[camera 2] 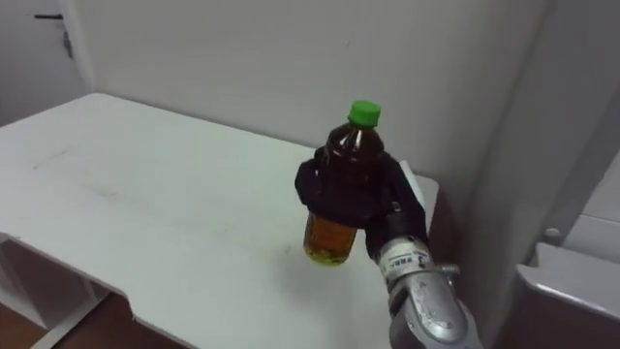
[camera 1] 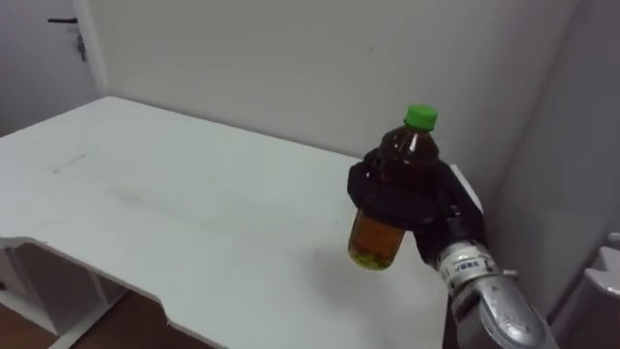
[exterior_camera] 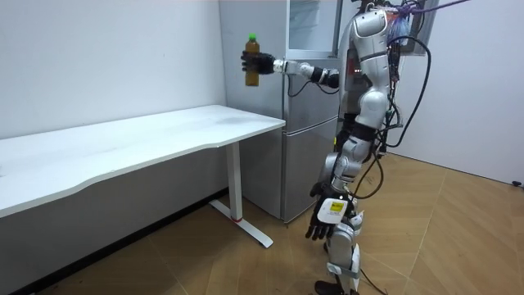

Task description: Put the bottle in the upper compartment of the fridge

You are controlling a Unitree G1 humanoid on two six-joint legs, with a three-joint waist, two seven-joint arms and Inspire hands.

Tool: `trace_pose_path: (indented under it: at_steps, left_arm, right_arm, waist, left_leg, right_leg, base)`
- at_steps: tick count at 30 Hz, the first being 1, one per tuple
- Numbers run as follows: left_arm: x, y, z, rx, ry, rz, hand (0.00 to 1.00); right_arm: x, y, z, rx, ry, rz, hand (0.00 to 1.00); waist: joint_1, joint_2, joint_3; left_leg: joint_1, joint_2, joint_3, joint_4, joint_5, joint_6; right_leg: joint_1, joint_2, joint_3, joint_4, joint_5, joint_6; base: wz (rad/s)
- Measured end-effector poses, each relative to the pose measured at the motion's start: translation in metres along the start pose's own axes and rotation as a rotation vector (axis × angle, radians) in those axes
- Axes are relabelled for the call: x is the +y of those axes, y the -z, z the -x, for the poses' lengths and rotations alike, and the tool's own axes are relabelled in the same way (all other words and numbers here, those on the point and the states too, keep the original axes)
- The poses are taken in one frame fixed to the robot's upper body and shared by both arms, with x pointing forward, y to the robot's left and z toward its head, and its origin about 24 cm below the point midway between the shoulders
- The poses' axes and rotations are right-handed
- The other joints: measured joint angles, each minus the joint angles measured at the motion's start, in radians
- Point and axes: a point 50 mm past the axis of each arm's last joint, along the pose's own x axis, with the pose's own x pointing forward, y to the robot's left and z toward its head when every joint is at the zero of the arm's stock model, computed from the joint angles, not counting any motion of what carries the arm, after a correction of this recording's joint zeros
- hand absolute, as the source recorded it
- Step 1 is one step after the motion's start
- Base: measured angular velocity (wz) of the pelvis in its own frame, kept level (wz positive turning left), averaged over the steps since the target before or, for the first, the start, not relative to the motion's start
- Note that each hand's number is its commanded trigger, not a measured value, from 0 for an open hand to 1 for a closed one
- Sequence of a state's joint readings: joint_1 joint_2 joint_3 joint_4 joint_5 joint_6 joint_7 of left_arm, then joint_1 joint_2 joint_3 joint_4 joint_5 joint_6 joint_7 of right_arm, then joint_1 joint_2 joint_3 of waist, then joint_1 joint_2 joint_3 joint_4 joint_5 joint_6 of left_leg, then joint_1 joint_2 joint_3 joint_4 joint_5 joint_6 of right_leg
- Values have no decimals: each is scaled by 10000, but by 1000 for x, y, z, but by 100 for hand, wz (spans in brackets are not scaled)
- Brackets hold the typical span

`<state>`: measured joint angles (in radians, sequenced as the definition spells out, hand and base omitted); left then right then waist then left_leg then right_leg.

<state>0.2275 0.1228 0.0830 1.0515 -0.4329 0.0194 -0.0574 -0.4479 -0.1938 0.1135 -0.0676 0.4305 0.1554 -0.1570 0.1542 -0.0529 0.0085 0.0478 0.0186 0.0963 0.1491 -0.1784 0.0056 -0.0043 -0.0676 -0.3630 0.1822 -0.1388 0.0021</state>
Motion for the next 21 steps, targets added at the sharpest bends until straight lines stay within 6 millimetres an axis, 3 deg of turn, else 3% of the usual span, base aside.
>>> trace_pose_path:
  at_steps: [11,17,21]
  left_arm:
    - [12,4,1,218,-419,6,0]
    - [14,8,2,338,-502,111,0]
    - [19,14,4,452,-647,283,0]
  right_arm:
    - [-27,-47,5,-1693,578,586,100]
    - [-20,-80,16,-2952,-110,744,100]
    - [-28,-102,29,-3943,126,794,100]
  waist:
    - [-806,-92,-83]
    - [-1041,-103,-124]
    - [-1521,-99,-152]
  left_leg:
    - [179,122,536,-147,-87,78]
    - [288,214,890,-143,-170,42]
    - [380,223,950,-145,-206,44]
  right_leg:
    - [-154,99,337,246,79,-88]
    - [-193,215,581,225,153,-123]
    - [-137,243,641,213,154,-121]
  base:
    - [-11]
    - [-15]
    - [-7]
